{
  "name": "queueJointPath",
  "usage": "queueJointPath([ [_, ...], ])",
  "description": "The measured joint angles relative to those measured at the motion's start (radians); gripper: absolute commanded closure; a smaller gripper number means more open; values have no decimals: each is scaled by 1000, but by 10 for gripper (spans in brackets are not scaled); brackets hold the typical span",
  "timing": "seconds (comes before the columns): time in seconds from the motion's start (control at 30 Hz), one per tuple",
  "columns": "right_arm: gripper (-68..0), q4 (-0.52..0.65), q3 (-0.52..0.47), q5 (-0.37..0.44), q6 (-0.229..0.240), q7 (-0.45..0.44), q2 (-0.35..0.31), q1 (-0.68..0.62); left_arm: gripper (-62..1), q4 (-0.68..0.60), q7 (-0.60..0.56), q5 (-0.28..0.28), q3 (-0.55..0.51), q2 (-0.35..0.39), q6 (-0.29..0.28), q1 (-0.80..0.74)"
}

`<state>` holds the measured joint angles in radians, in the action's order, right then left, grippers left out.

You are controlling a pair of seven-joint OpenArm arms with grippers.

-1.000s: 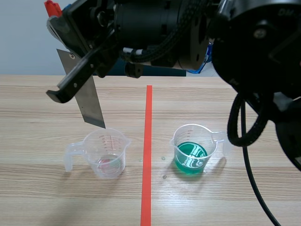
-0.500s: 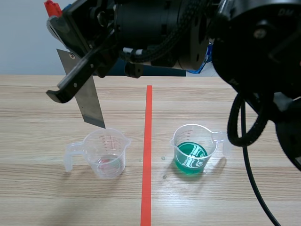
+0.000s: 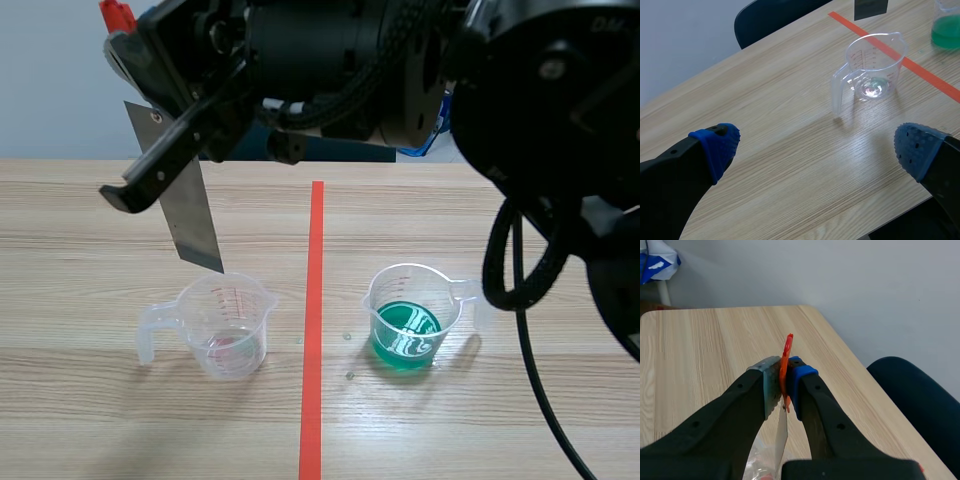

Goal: Do the redox reaction experiment

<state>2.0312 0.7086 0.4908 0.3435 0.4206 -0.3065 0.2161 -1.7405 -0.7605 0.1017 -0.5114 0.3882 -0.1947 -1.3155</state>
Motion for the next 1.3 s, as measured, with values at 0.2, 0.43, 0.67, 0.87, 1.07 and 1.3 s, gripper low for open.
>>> queueJointPath([
  [0.2,-7,24,-77,14,0,-43,-108,-57,-623,0,-2,0,0,0,-11,0],
  [0.43,-7,48,-205,66,1,-169,-271,-171,-623,0,-8,0,0,0,-11,0],
  [0.67,-7,51,-341,177,5,-348,-509,-301,-623,0,-8,0,0,0,-19,0],
  [0.87,-7,51,-476,262,4,-476,-676,-438,-623,0,-8,0,0,0,-26,0],
  [1.07,-7,51,-565,299,4,-513,-745,-530,-623,0,-8,0,0,0,-26,0],
  [1.3,-7,-16,-585,299,7,-560,-749,-547,-623,0,-8,0,0,0,-26,0],
])
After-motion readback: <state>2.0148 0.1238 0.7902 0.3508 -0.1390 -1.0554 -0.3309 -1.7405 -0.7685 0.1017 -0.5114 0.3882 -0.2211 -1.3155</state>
